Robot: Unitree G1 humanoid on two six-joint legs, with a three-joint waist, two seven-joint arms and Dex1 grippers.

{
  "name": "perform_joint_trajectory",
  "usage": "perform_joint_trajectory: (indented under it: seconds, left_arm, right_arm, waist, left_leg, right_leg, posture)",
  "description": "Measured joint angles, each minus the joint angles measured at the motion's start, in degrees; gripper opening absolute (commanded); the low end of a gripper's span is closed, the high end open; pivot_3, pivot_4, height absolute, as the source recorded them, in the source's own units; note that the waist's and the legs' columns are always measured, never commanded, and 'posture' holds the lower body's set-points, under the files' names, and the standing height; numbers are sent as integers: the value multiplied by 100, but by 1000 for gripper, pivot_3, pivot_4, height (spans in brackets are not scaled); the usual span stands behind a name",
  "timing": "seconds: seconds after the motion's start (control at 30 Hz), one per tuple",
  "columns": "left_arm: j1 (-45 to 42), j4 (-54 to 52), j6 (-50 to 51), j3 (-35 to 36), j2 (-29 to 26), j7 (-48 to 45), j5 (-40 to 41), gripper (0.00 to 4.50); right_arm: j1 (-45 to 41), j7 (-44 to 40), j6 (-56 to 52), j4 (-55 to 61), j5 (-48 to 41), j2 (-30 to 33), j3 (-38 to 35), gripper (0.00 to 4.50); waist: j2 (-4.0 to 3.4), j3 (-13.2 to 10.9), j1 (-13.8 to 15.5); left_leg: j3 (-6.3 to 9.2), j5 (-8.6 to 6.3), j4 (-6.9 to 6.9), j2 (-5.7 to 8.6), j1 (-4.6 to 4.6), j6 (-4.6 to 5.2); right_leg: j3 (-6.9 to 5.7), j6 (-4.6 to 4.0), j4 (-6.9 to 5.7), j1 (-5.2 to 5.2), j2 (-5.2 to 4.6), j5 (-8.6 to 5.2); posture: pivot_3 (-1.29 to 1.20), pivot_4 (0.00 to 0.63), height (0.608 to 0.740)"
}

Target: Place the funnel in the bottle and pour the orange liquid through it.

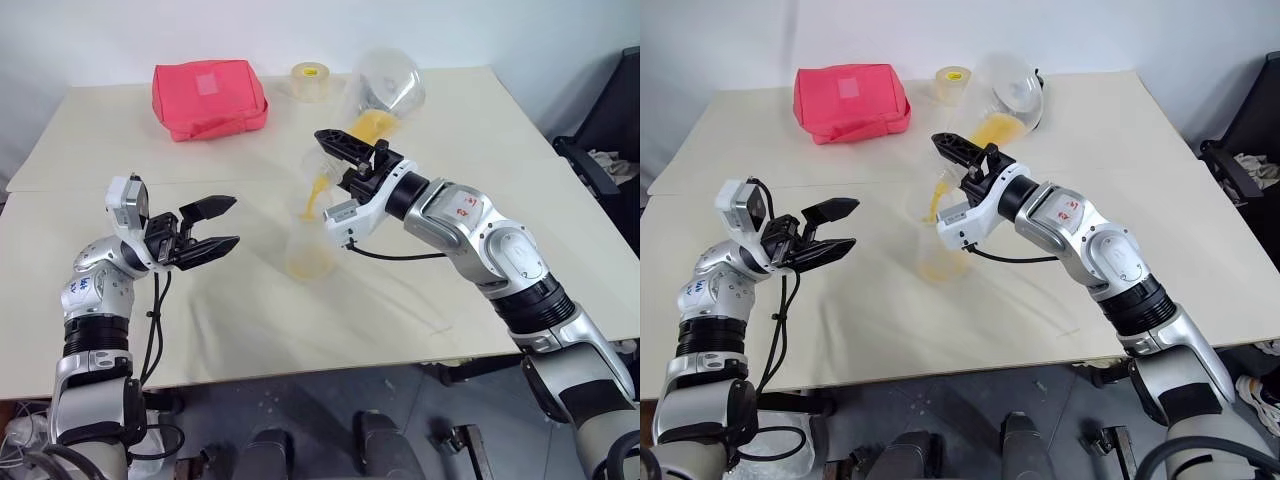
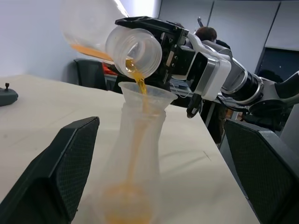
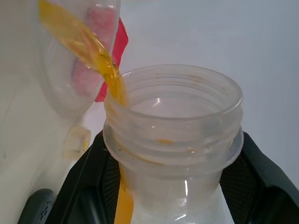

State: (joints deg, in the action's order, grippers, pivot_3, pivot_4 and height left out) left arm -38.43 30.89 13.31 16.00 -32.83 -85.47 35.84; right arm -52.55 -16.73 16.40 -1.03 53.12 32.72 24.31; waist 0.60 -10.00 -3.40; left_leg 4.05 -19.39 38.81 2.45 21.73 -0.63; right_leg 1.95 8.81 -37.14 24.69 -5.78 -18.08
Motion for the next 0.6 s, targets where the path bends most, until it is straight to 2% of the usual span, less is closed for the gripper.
perform_joint_trajectory:
  seconds: [0.6]
  left_arm:
    - [-1, 0, 51, -8, 0, -1, -4, 4500]
  right_arm:
    - [-97, 173, 133, -89, 177, -32, 0, 2436]
  waist:
    - [0, 0, -1]
  left_leg:
    - [0, 0, 0, 0, 0, 0]
  right_leg:
    - [0, 0, -4, 1, 0, 0]
  posture:
    - [0, 150, 740]
